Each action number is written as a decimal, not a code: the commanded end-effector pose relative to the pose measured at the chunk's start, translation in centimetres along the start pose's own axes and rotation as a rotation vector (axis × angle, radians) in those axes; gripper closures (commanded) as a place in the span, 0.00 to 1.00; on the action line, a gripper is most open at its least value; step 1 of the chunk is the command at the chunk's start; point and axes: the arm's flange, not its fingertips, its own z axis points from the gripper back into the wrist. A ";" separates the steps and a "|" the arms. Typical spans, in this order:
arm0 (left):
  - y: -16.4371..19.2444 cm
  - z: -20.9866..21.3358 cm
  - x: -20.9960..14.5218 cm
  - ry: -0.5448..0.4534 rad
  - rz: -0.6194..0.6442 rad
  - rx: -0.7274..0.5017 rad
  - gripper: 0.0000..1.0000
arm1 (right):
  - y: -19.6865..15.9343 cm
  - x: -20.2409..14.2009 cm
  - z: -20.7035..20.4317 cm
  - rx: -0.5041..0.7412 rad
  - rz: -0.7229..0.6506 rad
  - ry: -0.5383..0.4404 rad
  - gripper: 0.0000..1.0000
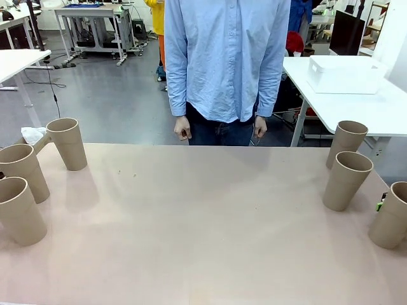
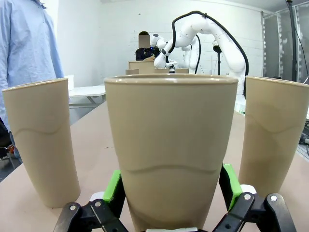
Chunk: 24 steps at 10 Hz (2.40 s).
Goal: Stack the cups and store them in the basket.
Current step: Pick up two Reusable plastic cups , one in each hand.
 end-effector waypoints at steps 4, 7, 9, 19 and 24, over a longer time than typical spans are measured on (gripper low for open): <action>-0.7 -2.3 -0.1 -0.038 -0.051 0.016 0.00 | 0.9 0.6 -0.6 0.008 0.034 -0.022 0.00; 0.7 -1.7 -0.2 -0.005 -0.011 -0.002 0.00 | 0.1 -0.1 -0.1 -0.003 -0.003 -0.007 0.00; 0.7 -1.7 -0.2 -0.005 -0.011 -0.002 0.00 | -0.4 -0.3 0.3 0.022 -0.039 -0.048 0.00; 0.7 -1.7 -0.2 -0.005 -0.011 -0.002 0.00 | -0.8 -1.2 -0.1 0.052 -0.029 -0.087 0.00; 0.7 -1.7 -0.2 -0.005 -0.011 -0.002 0.00 | -0.7 -1.8 -0.3 0.065 -0.008 -0.079 0.00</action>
